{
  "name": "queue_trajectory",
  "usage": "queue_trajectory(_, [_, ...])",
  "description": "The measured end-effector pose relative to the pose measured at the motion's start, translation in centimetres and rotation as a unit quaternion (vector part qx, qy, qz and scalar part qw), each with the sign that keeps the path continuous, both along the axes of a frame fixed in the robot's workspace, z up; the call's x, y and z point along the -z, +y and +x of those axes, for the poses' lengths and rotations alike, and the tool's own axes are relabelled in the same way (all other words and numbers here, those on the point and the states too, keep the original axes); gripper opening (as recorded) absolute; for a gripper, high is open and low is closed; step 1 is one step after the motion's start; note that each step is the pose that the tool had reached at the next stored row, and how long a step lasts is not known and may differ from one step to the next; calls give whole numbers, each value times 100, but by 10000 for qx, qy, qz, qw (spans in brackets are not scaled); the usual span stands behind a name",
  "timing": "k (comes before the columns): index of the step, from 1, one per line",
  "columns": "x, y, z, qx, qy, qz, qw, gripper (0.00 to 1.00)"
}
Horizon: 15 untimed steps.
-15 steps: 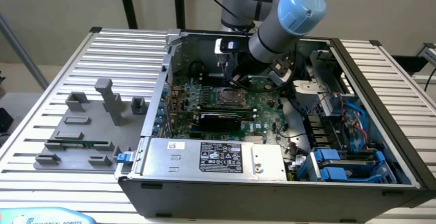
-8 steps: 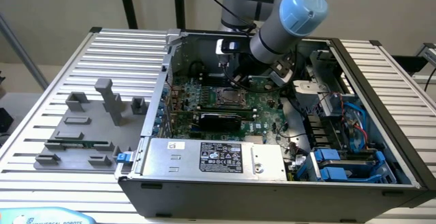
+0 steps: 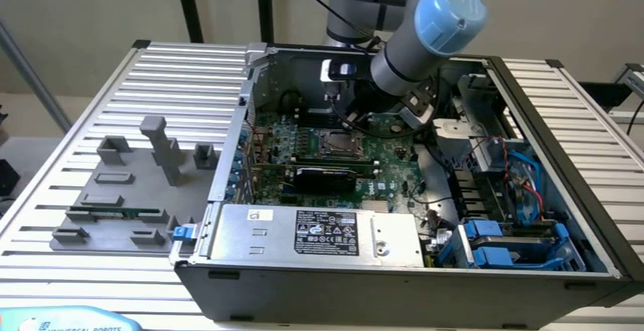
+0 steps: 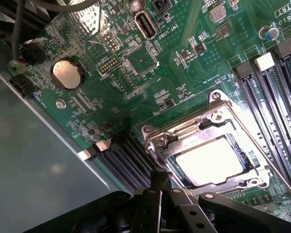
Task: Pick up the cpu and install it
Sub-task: 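Install the first cpu locking lever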
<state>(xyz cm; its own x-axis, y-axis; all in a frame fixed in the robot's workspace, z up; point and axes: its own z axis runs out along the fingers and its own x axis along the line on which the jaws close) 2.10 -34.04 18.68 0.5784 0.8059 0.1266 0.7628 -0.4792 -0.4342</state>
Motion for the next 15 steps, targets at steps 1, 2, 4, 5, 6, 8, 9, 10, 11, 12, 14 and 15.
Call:
queue_trajectory(1, [3,0,6,0,0,0,10000,11])
queue_trajectory(2, [5,0,12,0,0,1,10000,11])
queue_trajectory(4, [8,-2,30,0,0,2,10000,11])
queue_trajectory(5, [9,-3,40,0,1,3,10000,11])
queue_trajectory(6, [11,-4,48,0,2,5,10000,11])
queue_trajectory(8, [14,-9,63,0,2,11,10000,11])
queue_trajectory(9, [16,-16,67,-1,2,20,10000,11])
queue_trajectory(10, [18,-27,68,-1,2,31,10000,11])
queue_trajectory(11, [18,-36,69,-1,1,54,10000,11])
queue_trajectory(12, [19,-42,70,-1,-2,74,10000,11])
queue_trajectory(14, [20,-48,71,-1,-3,88,10000,11])
queue_trajectory(15, [19,-48,71,-1,-3,88,10000,11])
